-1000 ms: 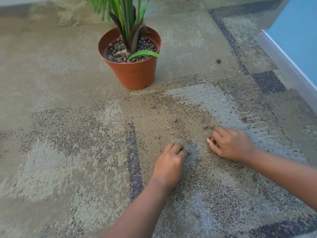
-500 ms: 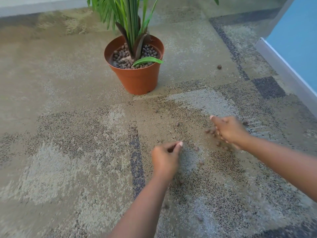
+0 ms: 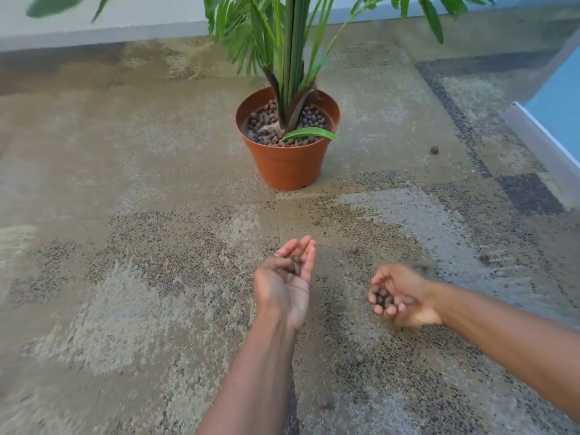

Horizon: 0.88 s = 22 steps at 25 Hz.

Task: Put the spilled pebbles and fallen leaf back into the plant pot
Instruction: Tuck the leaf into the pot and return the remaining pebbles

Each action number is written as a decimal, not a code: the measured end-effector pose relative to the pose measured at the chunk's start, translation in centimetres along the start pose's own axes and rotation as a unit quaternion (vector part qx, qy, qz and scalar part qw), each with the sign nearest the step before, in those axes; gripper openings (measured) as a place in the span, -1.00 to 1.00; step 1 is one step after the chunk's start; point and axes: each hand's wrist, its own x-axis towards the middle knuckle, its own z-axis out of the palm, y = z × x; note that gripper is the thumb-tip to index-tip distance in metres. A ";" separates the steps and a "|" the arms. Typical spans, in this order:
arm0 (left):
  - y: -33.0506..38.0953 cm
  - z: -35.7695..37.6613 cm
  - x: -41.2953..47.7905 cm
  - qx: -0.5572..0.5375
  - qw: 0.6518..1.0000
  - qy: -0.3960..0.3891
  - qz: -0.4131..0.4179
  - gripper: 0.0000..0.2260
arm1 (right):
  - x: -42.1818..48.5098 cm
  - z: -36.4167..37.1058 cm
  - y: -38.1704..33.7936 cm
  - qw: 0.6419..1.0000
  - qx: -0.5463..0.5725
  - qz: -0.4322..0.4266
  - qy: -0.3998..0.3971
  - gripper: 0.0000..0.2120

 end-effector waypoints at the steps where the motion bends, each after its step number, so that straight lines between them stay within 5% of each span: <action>1: 0.3 0.1 0.1 -0.021 1.000 0.007 -0.005 -0.69 | -0.2 0.1 -0.4 1.000 -0.011 0.014 0.019 -0.78; 4: 0.8 0.5 0.0 -0.071 0.997 0.018 -0.036 -0.64 | -1.5 0.5 -2.1 0.999 -0.007 0.001 0.048 -0.81; 7: 1.9 2.4 -0.1 -0.099 0.994 -0.007 -0.047 -0.59 | -4.2 1.8 -5.8 0.990 0.063 -0.114 0.044 -0.83; 10: 4.8 7.5 1.4 -0.082 0.994 -0.063 -0.017 -0.56 | -7.5 4.2 -12.1 0.933 0.198 -0.298 0.019 -0.86; 13: 8.5 15.3 4.3 -0.057 0.995 -0.084 0.018 -0.45 | -9.3 7.6 -19.4 0.893 0.182 -0.411 0.022 -0.81; 17: 9.7 20.8 5.3 0.043 0.997 -0.059 0.029 -0.42 | -9.1 10.4 -23.4 0.897 0.141 -0.416 0.049 -0.60; 22: 8.5 13.6 3.3 0.102 0.992 -0.058 0.044 -0.44 | -6.5 3.9 -14.4 0.861 0.190 -0.435 0.183 -0.68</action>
